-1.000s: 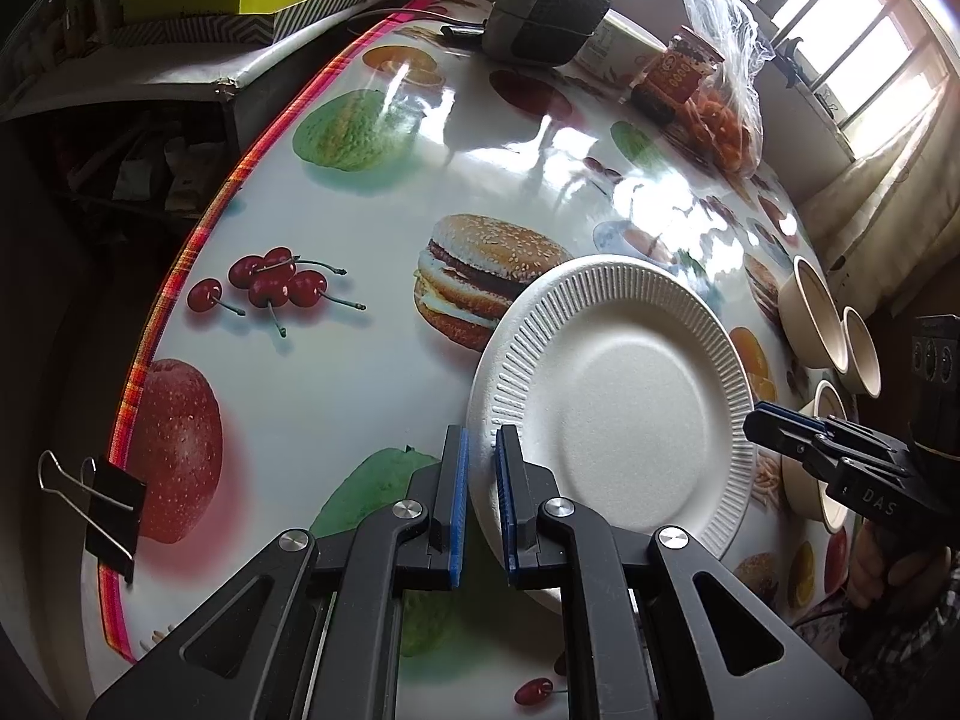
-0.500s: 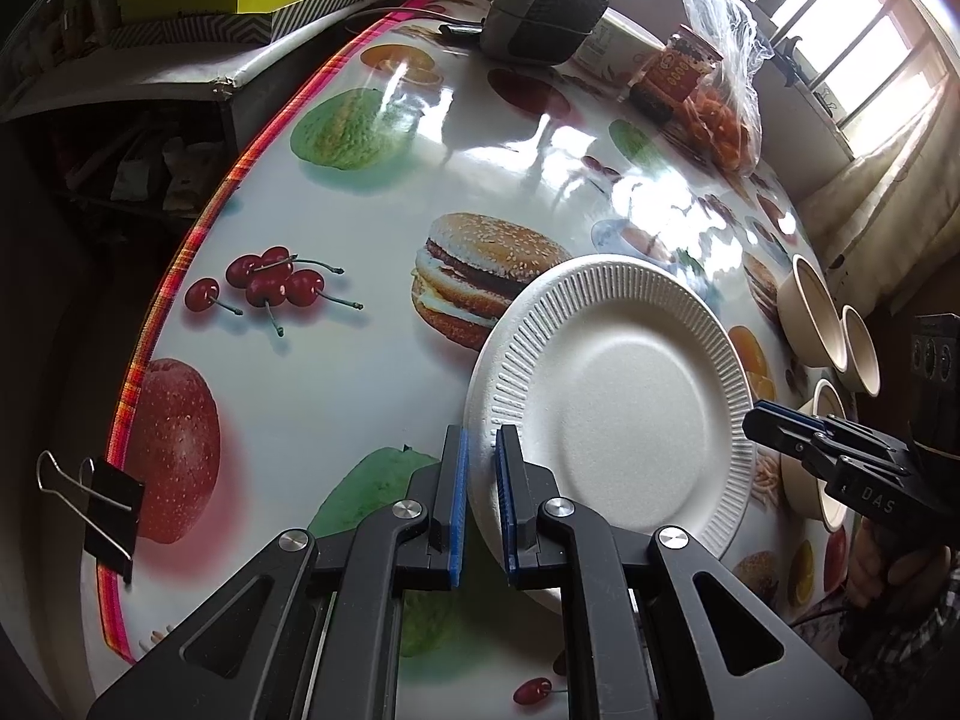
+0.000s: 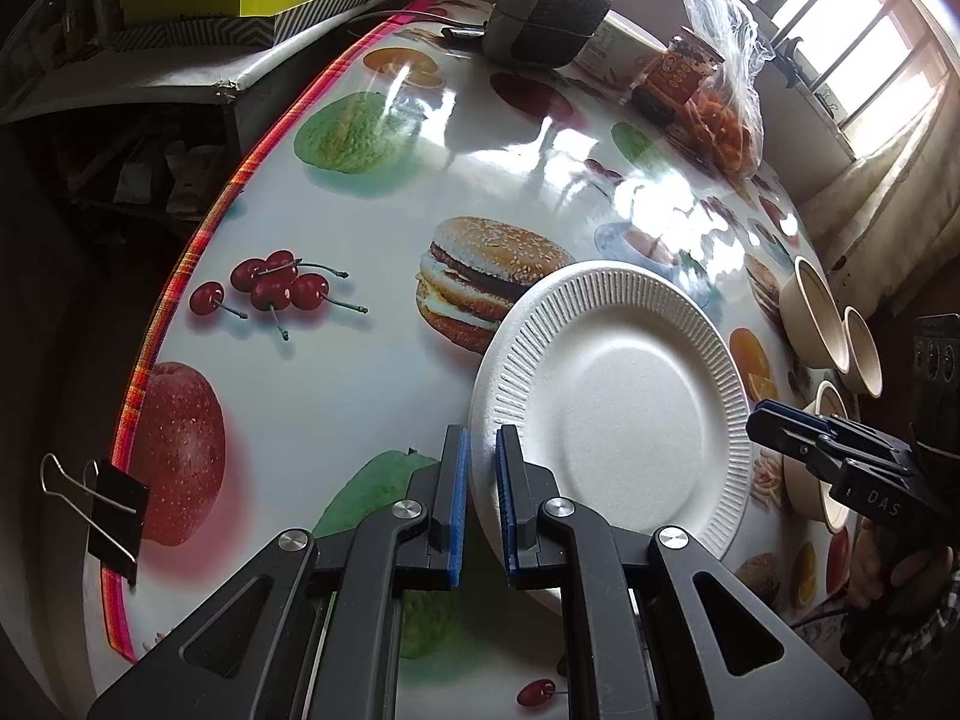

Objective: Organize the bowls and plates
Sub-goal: 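Lower the white plate flat onto the stack and open the left gripper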

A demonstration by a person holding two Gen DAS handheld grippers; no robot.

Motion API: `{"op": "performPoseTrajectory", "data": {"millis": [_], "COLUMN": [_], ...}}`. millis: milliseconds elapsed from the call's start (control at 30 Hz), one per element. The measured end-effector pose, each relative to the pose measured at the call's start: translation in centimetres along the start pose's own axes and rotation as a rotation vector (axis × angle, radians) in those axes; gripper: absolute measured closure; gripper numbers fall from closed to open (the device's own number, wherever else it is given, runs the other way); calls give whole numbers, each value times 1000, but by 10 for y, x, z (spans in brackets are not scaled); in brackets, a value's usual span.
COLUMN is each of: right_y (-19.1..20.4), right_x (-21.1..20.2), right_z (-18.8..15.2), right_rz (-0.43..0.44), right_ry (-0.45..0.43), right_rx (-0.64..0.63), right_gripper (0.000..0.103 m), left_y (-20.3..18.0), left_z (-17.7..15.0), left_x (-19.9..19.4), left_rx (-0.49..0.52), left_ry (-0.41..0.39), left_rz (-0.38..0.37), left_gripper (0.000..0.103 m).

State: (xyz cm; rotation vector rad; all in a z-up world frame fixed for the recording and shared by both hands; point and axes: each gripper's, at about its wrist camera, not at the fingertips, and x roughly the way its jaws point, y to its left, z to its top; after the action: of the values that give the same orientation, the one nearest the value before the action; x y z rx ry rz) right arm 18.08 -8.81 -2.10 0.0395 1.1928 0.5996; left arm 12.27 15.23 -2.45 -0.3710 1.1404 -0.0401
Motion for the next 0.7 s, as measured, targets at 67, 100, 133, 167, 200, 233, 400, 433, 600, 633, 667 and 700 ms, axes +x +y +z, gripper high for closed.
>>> {"op": "performPoseTrajectory", "data": {"millis": [67, 100, 133, 167, 200, 233, 400, 433, 600, 633, 667, 700], "right_y": [1, 0, 0, 0, 0, 0, 1, 1, -1, -1, -2, -3], "right_x": [-1, -1, -1, -1, -1, -1, -4, -5, -17, -19, -21, -23], "right_z": [0, 0, 0, 0, 0, 0, -1, -1, -1, 0, 0, 1], "right_rz": [-1, -2, -2, -2, -3, -4, -5, -8, -17, -24, -28, -31], "right_ry": [-1, -1, -1, -1, -1, -2, -13, -19, -59, -67, -74, -77], "right_rx": [2, 2, 2, 3, 5, 7, 9, 8, 13, 11, 10, 12], "right_gripper": [78, 78, 77, 77, 76, 75, 74, 72, 67, 67, 66, 66], "left_y": [0, 0, 0, 0, 0, 0, 1, 0, -6, -9, -13, -16], "left_z": [0, 0, 0, 0, 0, 0, 1, 1, 7, 8, 9, 11], "left_x": [0, 0, 1, 1, 1, 1, -1, -2, -10, -11, -13, -14], "left_rx": [1, 2, 1, 2, 1, 1, 3, 4, 14, 22, 33, 41], "left_ry": [1, 2, 0, 0, -1, -2, -7, -12, -37, -45, -53, -59], "left_rz": [0, 1, 0, 1, 2, 5, 10, 13, 12, 15, 18, 17], "left_gripper": [93, 93, 93, 93, 92, 92, 85, 84, 81, 81, 81, 81]}}
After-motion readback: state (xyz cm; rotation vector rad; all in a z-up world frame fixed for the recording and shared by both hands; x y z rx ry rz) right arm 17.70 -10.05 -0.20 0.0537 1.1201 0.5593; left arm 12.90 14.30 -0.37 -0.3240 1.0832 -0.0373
